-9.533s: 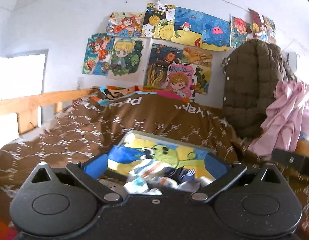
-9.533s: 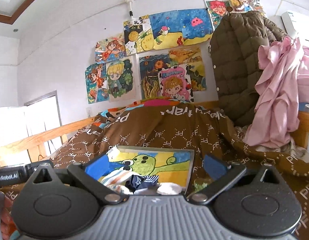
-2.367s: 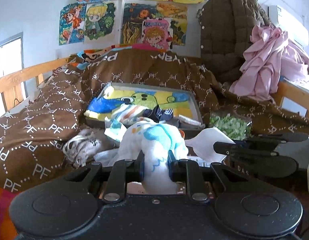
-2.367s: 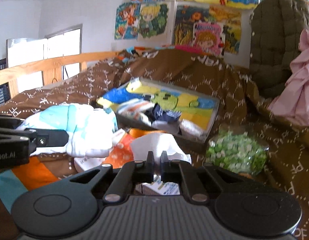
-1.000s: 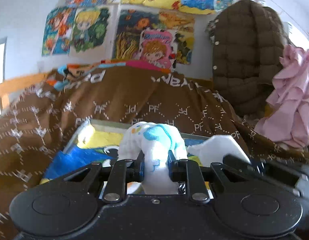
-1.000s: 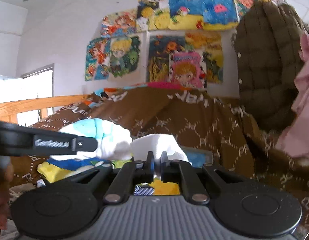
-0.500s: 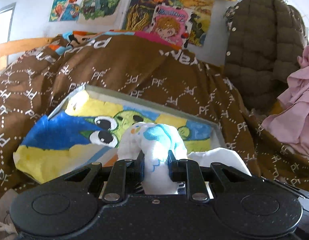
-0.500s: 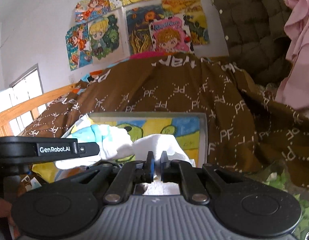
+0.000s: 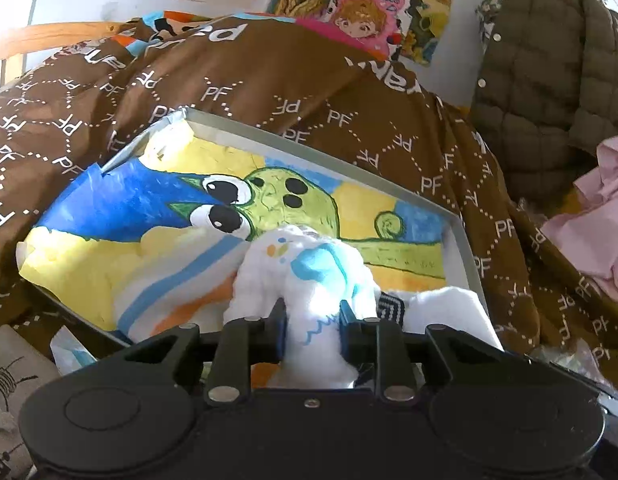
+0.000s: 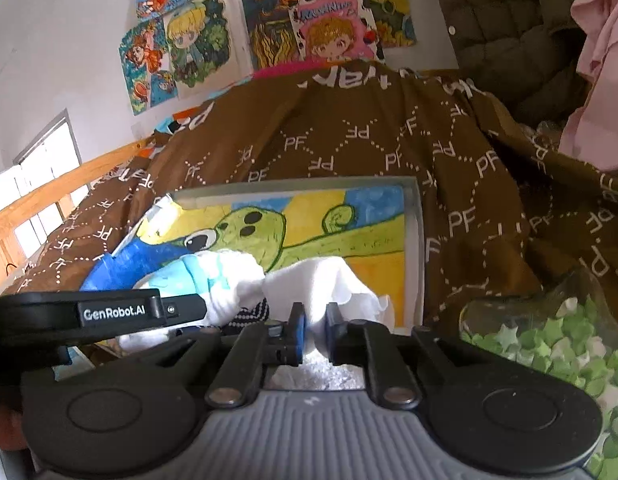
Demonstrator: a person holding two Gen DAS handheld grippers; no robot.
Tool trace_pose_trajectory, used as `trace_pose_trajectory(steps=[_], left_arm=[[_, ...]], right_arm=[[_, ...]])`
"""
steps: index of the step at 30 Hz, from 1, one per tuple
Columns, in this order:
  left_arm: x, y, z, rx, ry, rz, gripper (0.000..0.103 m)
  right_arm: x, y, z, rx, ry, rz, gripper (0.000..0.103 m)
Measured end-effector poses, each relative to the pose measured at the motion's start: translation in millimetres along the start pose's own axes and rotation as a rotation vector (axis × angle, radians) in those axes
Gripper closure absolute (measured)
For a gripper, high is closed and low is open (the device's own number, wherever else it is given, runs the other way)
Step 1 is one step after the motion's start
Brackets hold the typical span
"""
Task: Organize soft objects
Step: 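Carry both cloths into the painting tray and open both tools, then withdraw both tools from the tray back toward the remaining pile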
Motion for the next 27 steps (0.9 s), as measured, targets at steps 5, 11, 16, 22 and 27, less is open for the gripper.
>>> trace_pose_trajectory(steps=[5,11,16,22,27], left_arm=[[2.9,-1.2,0.6,-0.007,0.003,-0.013,0.071],[5.4,0.1,7.0,-0.004,0.006,-0.001,0.053],[11.6,3.2,16.8,0.022,0.004,-0.017,0.043],[23.4,10.5,37.2,0.068,0.003,-0.044,0.029],[30.1,17.1,60.4,0.1,0.015,-0.043,0.018]], right_arm=[[0.0,-0.6,0.7,-0.006,-0.006,-0.002,0.086],[1.1,1.2,5.6,0.003,-0.026,-0.001,0.062],[4.8,5.4,15.0,0.026,-0.046,-0.001,0.044],[7.5,11.3,33.7,0.065,-0.07,0.002,0.024],[13.1,19.4,57.0,0.109,-0.079,-0.022,0.014]])
Point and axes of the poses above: each gripper's, at about its wrist camera, not at the fingertips, and z roughly against the way its jaws point, x to its right, y to its top, the point moved 1 cm from there along -z, roughly the way its jaws point, and after that the axes turned 14 degrees about -y, right-handed, at the moved point
